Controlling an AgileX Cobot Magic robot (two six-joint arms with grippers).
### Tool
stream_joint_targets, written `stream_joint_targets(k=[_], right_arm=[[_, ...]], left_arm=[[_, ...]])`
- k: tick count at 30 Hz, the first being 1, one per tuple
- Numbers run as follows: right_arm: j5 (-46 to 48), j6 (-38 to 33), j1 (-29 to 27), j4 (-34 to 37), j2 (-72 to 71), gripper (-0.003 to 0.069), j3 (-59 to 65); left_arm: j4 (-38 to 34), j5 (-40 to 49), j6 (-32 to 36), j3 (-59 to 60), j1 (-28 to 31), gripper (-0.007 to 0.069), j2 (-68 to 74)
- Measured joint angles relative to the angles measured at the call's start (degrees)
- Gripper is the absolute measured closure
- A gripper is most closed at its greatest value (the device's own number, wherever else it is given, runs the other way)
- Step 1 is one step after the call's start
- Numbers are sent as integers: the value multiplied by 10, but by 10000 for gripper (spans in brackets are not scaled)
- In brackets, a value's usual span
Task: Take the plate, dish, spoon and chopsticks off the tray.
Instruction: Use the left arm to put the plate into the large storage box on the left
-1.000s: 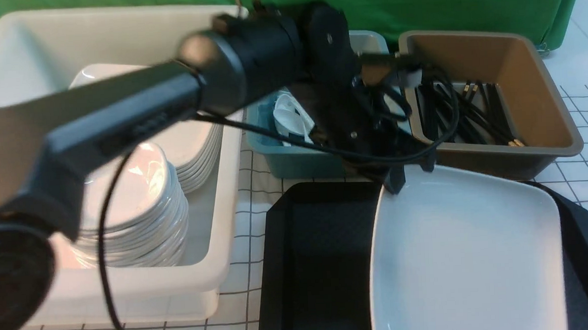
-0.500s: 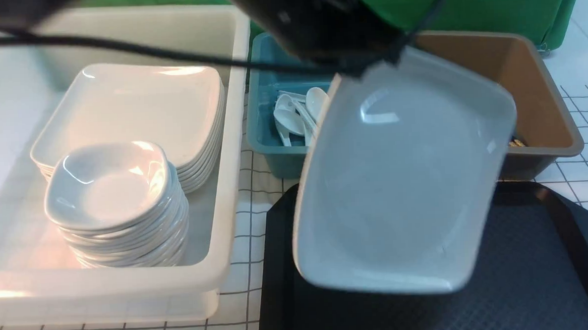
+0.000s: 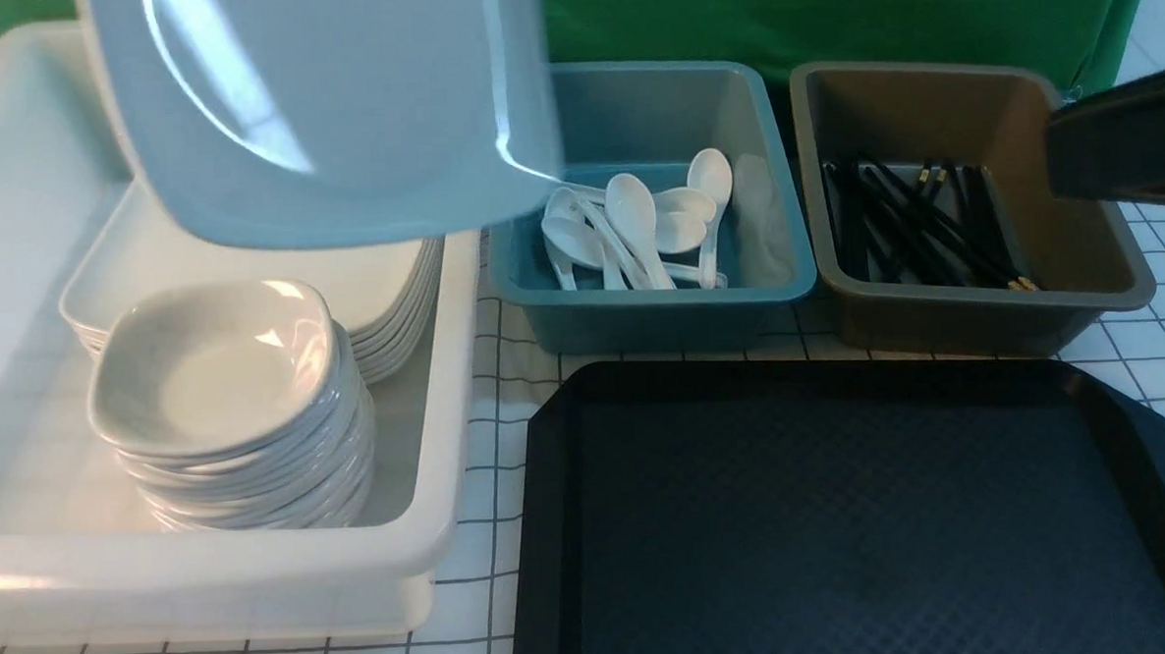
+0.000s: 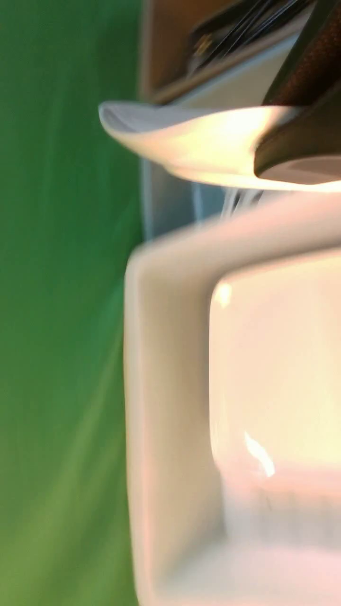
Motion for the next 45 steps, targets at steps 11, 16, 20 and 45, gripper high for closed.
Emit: stream_joint_targets(k=[11, 16, 20, 45], right_arm=[[-1, 73, 198, -146, 150, 640, -146], [0, 98, 244, -188, 205, 640, -213], [1, 101, 257, -194, 220, 640, -235], [-21, 103, 258, -199, 224, 640, -239]], left_arm=[[-167, -21, 40, 2, 217, 607, 94], [-186, -106, 43, 58, 219, 607, 103], [-241, -177, 63, 126, 219, 607, 103], [-613, -408, 354, 476, 208, 604, 102]])
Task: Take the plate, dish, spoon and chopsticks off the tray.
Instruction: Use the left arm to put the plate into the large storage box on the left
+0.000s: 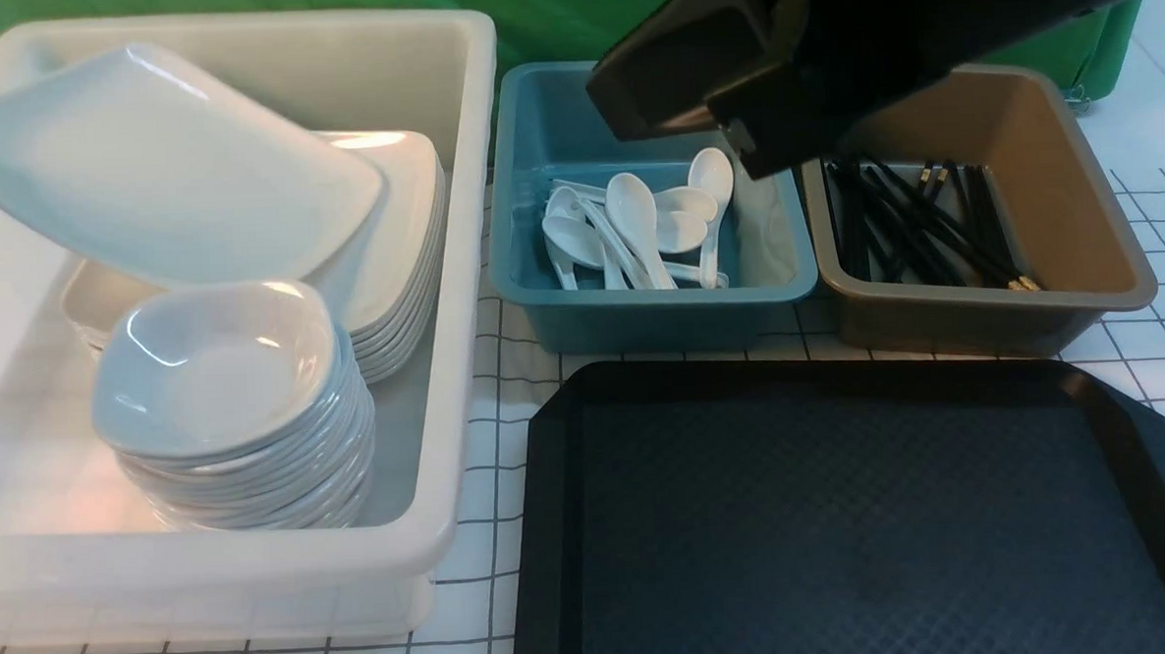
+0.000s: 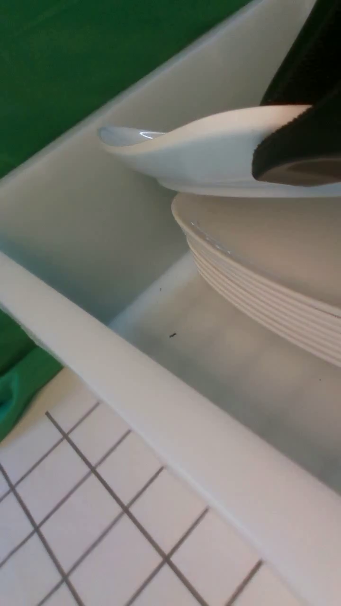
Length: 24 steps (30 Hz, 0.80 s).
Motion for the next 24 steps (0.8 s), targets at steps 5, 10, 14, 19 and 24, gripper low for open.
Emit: stream_joint_targets(k=[5, 10, 14, 19, 24], right_arm=[[0, 11, 0, 1, 0, 640, 0], [1, 24, 0, 1, 0, 640, 0], [10, 25, 0, 1, 0, 640, 0], [19, 25, 0, 1, 0, 640, 0], [20, 25, 0, 1, 0, 640, 0]], left_arm=[[17, -1, 0, 6, -14, 604, 0], [67, 10, -15, 6, -21, 600, 0], [160, 14, -80, 6, -24, 552, 0], [270, 44, -124, 6, -25, 436, 0], [324, 95, -136, 6, -25, 311, 0]])
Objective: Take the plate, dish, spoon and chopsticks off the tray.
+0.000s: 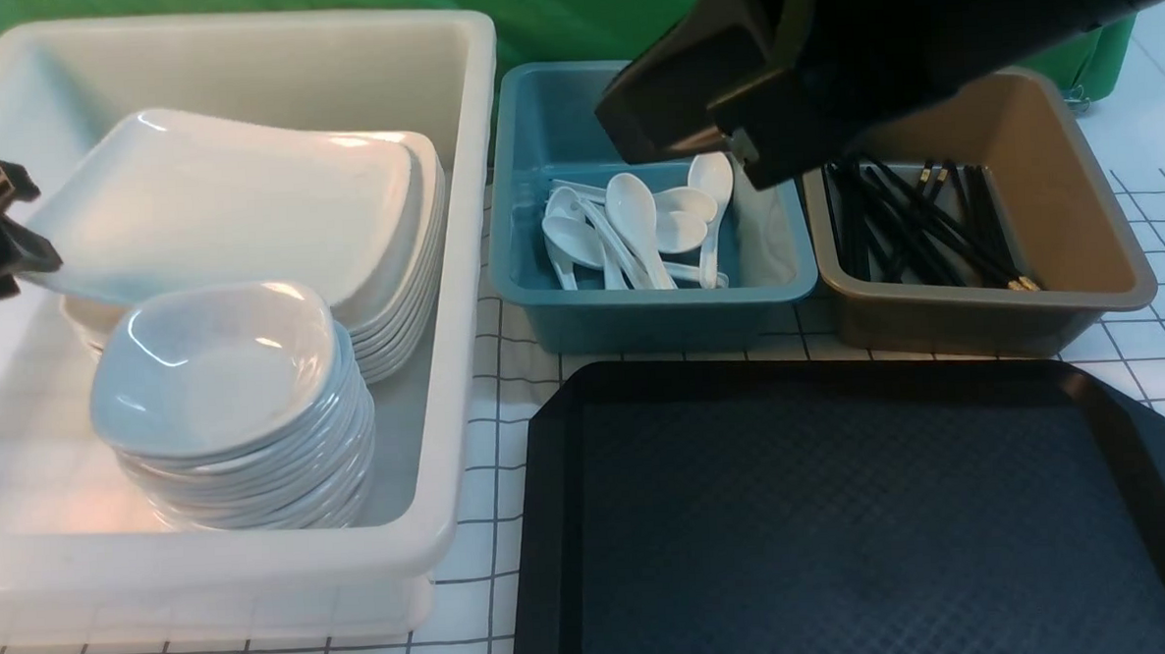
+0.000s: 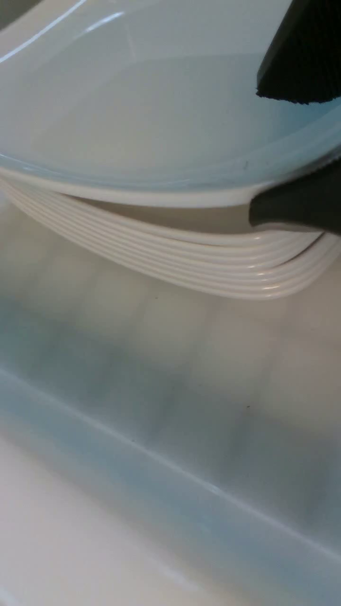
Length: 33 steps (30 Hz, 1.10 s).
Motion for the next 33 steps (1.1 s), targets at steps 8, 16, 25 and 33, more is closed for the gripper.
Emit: stream_joint_targets(k=[8, 16, 25, 33], right_arm=[[4, 0, 0, 0, 0, 640, 0], [-20, 0, 0, -4, 0, 640, 0], [-44, 176, 1, -260, -21, 640, 0], [65, 245, 1, -409, -118, 640, 0]], left_arm=[[-20, 45, 3, 0, -1, 241, -4], [-22, 109, 33, -20, -5, 432, -38], [45, 143, 64, -51, -208, 633, -186], [224, 149, -45, -44, -416, 637, -297]])
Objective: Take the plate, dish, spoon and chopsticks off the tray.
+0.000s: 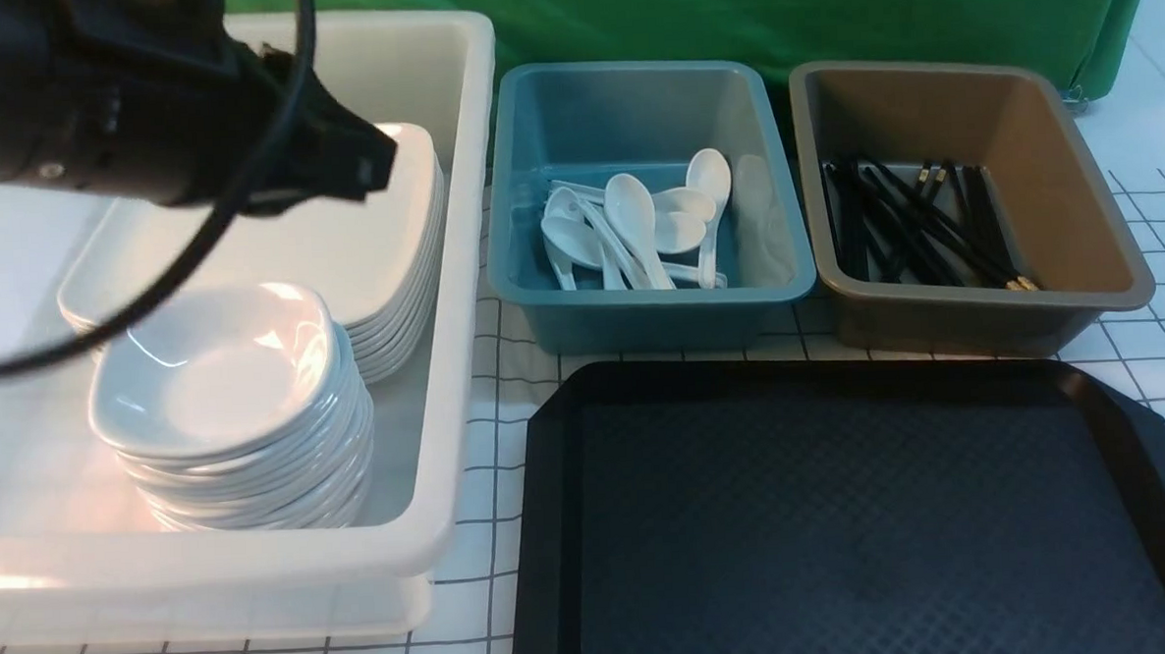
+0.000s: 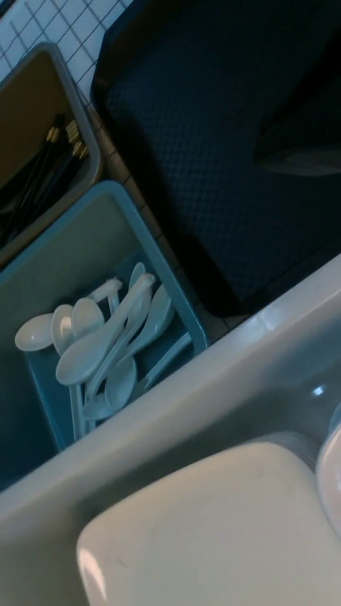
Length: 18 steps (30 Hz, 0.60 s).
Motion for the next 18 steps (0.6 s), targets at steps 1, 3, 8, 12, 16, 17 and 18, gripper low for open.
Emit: stream_joint_targets(k=[1, 3, 8, 12, 16, 17, 18], right_arm=[[8, 3, 0, -7, -22, 640, 3], [5, 27, 0, -17, -96, 640, 29], [-77, 68, 0, -22, -263, 640, 147], [-185, 84, 0, -24, -403, 640, 301], [-307, 132, 0, -24, -526, 640, 460], [-340, 145, 0, -24, -549, 640, 498], [-372, 158, 0, -24, -575, 639, 533]], left_arm=[[19, -2, -18, 7, -19, 637, -18], [38, -25, -43, 46, -60, 637, -78], [45, -82, -65, 155, -86, 637, -194], [48, -118, -89, 273, -88, 637, -291], [29, -178, -109, 377, -88, 637, -372], [23, -197, -115, 396, -88, 637, -386], [16, -220, -117, 417, -88, 636, -402]])
